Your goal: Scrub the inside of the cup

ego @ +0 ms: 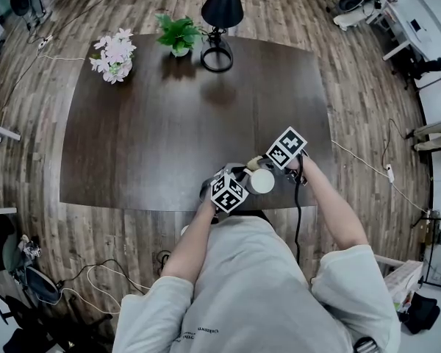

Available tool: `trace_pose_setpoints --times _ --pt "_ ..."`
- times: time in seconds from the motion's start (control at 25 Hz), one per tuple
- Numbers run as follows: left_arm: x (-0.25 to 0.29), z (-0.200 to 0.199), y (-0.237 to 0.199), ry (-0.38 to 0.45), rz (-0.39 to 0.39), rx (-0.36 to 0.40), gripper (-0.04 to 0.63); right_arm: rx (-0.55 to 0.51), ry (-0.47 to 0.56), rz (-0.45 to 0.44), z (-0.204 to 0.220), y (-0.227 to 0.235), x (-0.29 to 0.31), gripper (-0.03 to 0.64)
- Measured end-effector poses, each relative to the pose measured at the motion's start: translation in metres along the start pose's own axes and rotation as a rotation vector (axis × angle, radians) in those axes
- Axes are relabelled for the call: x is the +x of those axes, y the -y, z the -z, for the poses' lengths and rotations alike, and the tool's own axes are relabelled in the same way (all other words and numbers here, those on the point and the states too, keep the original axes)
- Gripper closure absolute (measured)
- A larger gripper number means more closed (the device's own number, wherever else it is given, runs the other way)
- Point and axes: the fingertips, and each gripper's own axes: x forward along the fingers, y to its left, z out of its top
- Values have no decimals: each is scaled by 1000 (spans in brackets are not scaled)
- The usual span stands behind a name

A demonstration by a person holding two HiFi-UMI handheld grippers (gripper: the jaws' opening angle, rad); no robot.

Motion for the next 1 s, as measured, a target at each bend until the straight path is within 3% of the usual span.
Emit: trace_pose_setpoints --times 0.76,1.0 --pt "-14 8 -47 19 -254 -124 563 10 72 -5 14 1 -12 529" --pt "-14 8 -52 27 -299 -141 565 33 97 0 22 2 -13 529"
